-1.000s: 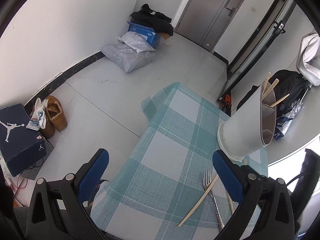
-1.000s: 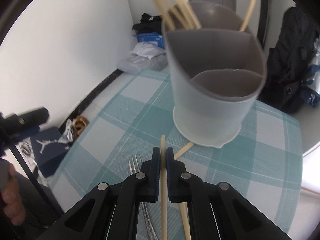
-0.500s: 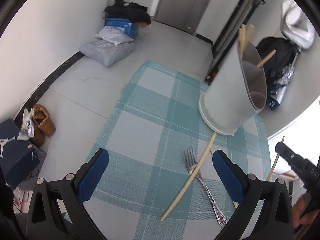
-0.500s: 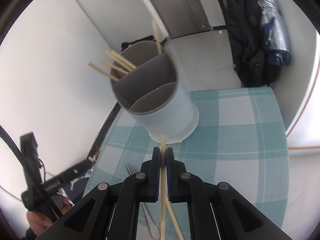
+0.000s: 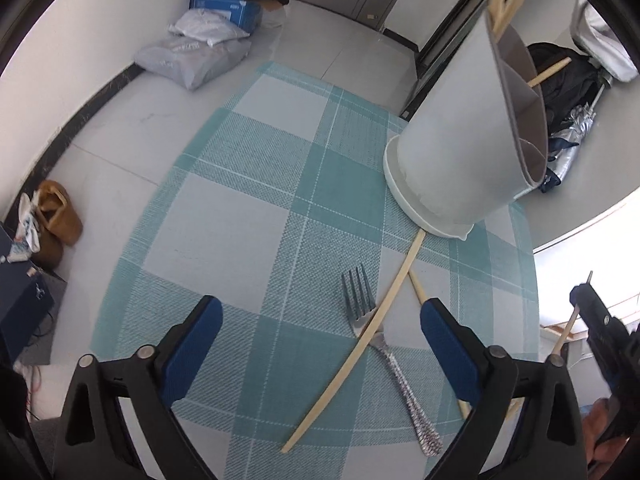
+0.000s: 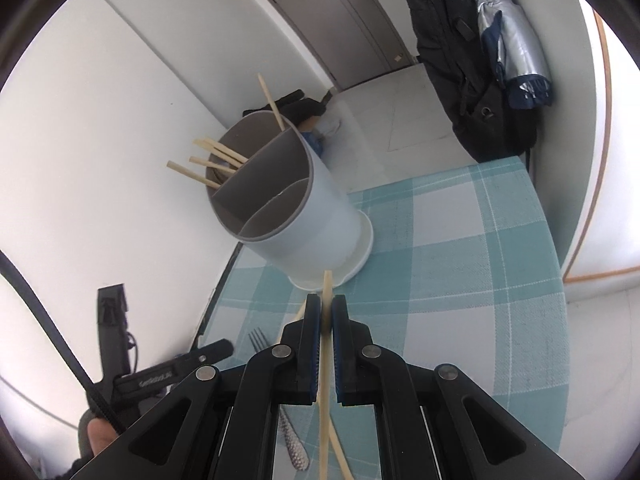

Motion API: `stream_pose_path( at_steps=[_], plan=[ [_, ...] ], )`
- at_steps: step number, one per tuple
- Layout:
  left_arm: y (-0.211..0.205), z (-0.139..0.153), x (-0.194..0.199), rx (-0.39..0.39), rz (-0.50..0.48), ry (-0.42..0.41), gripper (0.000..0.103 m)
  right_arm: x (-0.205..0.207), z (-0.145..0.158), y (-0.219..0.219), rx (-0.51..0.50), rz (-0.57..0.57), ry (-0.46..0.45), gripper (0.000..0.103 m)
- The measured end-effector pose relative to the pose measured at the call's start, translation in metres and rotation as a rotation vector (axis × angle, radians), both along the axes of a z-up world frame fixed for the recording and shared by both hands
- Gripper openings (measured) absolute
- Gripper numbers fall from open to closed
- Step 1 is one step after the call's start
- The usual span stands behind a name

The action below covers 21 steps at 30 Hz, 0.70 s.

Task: Organize utensils
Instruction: 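Lower the left gripper onto the metal fork handle and close while right holds chopstick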

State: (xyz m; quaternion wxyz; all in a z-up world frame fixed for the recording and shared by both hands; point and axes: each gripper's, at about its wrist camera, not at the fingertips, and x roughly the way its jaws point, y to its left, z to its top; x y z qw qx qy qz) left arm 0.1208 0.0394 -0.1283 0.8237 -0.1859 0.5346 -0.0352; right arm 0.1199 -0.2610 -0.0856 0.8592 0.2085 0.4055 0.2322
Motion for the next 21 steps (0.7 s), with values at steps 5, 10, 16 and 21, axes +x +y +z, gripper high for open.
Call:
stream_pose_path(
  at_steps=[5,10,16,21],
  plan=[
    [-0.014,-0.006,0.009,0.045,-0.028,0.042,0.073,0.002,-0.003,0.005,-0.017,0.018,0.003,0.005],
    [-0.022,-0.005,0.015,0.016,-0.044,0.041,0.046,0.004,-0.002,0.007,-0.023,0.034,-0.013,0.005],
    [-0.030,-0.007,0.021,0.023,-0.081,0.047,0.023,0.005,-0.003,0.003,-0.012,0.037,-0.006,0.005],
    [-0.027,-0.009,0.022,0.010,-0.070,0.057,0.012,0.008,-0.003,0.001,-0.004,0.028,0.005,0.005]
  ],
)
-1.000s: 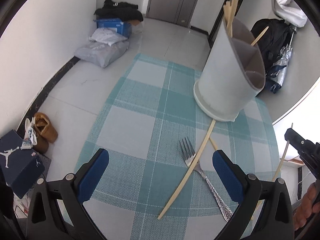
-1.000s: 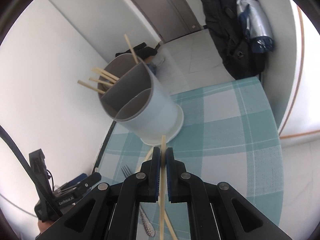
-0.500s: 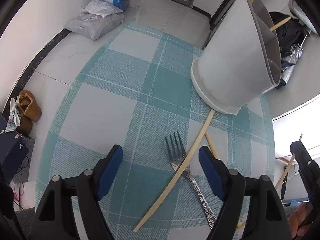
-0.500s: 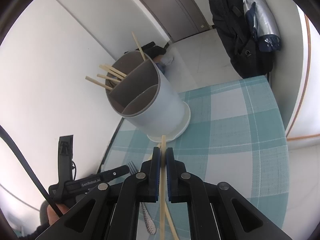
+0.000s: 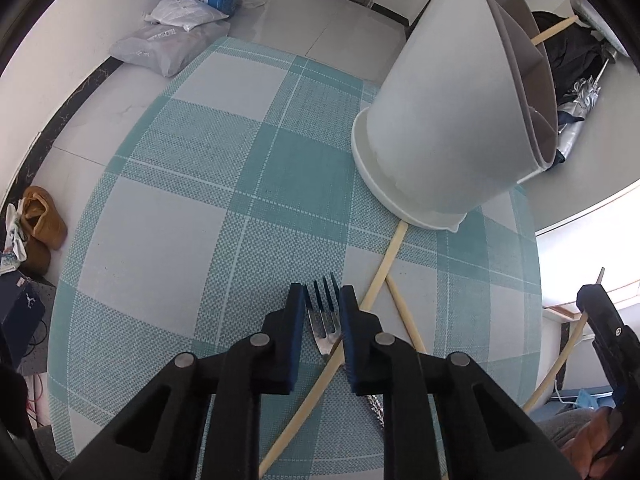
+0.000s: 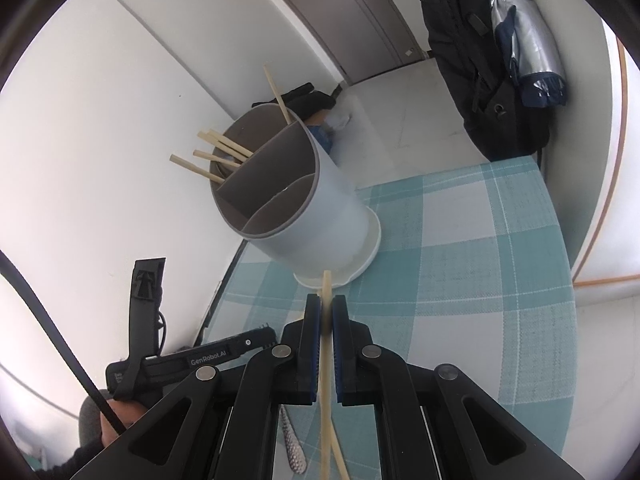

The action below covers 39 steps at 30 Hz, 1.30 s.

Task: Organize utensils
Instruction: 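Lower the left gripper onto the metal fork handle and close while right holds chopstick, then lift the fork and chopstick with both grippers up toward the caddy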

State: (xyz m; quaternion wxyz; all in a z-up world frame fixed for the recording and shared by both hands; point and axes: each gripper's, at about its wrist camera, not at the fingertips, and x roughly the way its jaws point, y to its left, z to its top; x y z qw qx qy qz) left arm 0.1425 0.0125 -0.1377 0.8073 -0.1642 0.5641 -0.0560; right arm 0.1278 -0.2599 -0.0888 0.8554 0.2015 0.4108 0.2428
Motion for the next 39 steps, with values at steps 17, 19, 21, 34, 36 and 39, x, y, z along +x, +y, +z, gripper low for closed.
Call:
stream_pose_path(
  at_steps=[17,19,21,34,36,39],
  plan=[
    [0.009,0.010,0.000,0.011,0.046,-0.069,0.000,0.000,0.000,0.003,-0.021,-0.011,-0.009,0.005],
    [0.013,0.011,-0.001,0.008,0.064,-0.076,0.000,0.000,0.001,0.004,-0.026,-0.012,-0.016,0.005],
    [0.015,0.014,-0.003,0.008,0.085,-0.087,0.000,-0.001,0.001,0.005,-0.031,-0.014,-0.020,0.005],
    [0.029,0.076,-0.024,0.087,0.171,-0.365,0.000,-0.010,0.012,0.008,-0.066,-0.044,-0.089,0.005],
    [0.026,0.082,-0.026,0.091,0.152,-0.387,0.000,-0.011,0.014,0.009,-0.070,-0.050,-0.100,0.005],
    [0.028,0.083,-0.027,0.061,0.132,-0.383,0.000,-0.014,0.018,0.011,-0.072,-0.058,-0.117,0.005]
  ],
)
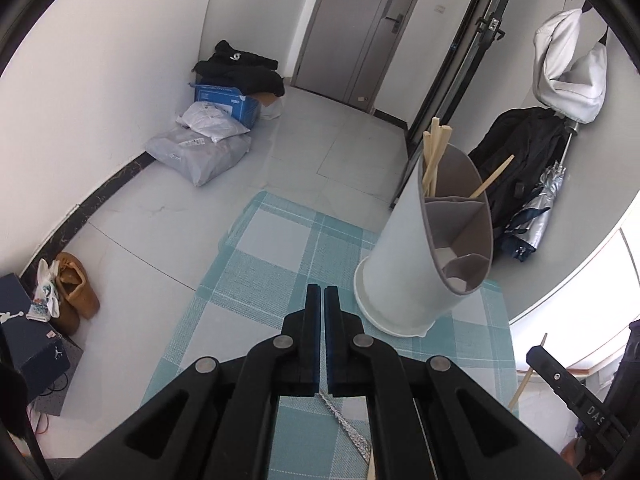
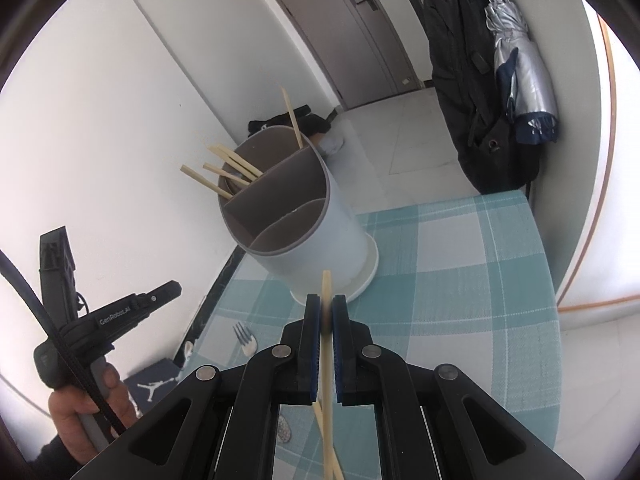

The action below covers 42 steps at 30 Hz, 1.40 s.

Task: Organize utensils
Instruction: 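Lift the fork and chopstick with both grippers up toward the caddy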

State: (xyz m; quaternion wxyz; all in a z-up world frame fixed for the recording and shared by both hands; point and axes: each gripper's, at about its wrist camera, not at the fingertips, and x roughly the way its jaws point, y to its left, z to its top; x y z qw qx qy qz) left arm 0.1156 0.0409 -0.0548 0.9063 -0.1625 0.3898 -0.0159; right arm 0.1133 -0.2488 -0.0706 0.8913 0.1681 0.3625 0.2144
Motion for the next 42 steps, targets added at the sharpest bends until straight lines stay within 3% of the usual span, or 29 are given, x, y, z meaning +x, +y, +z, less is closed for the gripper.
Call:
stream_pose_path(
  at_steps=[3,5,7,8,11,14,18,23,28,29,33,42],
  plan=[
    [0.008,-0.016,0.007,-0.032,0.000,0.091,0.000,-0.004,0.002,0.002,-0.002,-0.002,-0.007,0.005],
    [0.016,-0.034,0.014,-0.069,0.012,0.175,0.014,-0.007,0.002,0.004,-0.007,0.004,-0.013,0.005],
    [0.025,-0.048,0.018,-0.110,0.023,0.208,0.050,-0.010,0.002,0.007,-0.017,0.013,-0.015,0.005],
    [0.029,-0.053,0.018,-0.131,0.030,0.211,0.057,-0.011,0.001,0.008,-0.021,0.018,-0.016,0.005],
    [0.030,-0.064,0.025,-0.149,-0.001,0.226,0.063,-0.011,0.000,0.010,-0.035,0.029,-0.021,0.005],
    [0.017,-0.072,0.035,-0.088,-0.048,0.241,0.063,-0.007,-0.002,0.010,-0.035,0.030,-0.020,0.005],
    [0.002,-0.087,0.047,-0.038,-0.108,0.289,0.063,-0.001,-0.003,0.009,-0.024,0.025,-0.010,0.005],
    [-0.015,-0.092,0.047,0.086,-0.145,0.312,0.060,0.005,-0.006,0.009,-0.023,0.027,-0.001,0.005],
    [-0.027,-0.089,0.043,0.205,-0.188,0.312,0.027,0.010,-0.009,0.009,-0.023,0.028,0.012,0.005],
    [-0.026,-0.089,0.043,0.194,-0.188,0.309,0.016,0.011,-0.009,0.009,-0.021,0.028,0.016,0.005],
    [-0.014,-0.089,0.042,0.104,-0.152,0.297,0.011,0.013,-0.010,0.005,-0.006,0.019,0.030,0.005],
    [-0.018,-0.081,0.050,0.076,-0.106,0.257,0.000,0.011,-0.009,0.002,0.000,0.019,0.025,0.005]
  ],
)
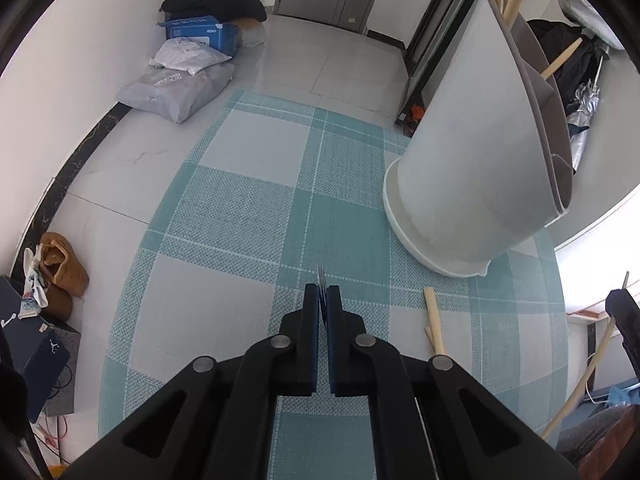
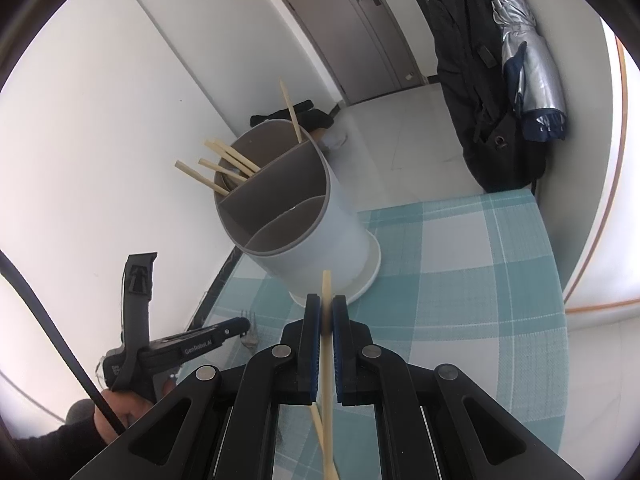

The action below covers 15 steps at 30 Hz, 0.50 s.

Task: Organize utensils
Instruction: 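Lift the fork and chopstick with both grippers up toward the caddy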

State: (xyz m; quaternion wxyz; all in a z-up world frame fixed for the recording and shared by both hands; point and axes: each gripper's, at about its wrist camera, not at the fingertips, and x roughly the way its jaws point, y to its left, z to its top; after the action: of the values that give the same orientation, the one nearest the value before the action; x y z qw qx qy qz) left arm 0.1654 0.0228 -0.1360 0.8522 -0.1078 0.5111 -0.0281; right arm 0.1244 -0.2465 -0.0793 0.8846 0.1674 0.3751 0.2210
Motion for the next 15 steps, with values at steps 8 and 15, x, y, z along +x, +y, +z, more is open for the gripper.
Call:
stream_pose_path(
  at_steps=[8,15],
  plan=[
    [0.008,0.031,-0.012,0.049,0.061,-0.126,0.000,-0.002,0.004,-0.003,-0.002,-0.019,-0.018,0.005],
    [0.000,0.072,-0.042,0.104,0.063,-0.298,0.000,-0.013,0.016,0.003,-0.027,-0.020,-0.087,0.005]
  ],
)
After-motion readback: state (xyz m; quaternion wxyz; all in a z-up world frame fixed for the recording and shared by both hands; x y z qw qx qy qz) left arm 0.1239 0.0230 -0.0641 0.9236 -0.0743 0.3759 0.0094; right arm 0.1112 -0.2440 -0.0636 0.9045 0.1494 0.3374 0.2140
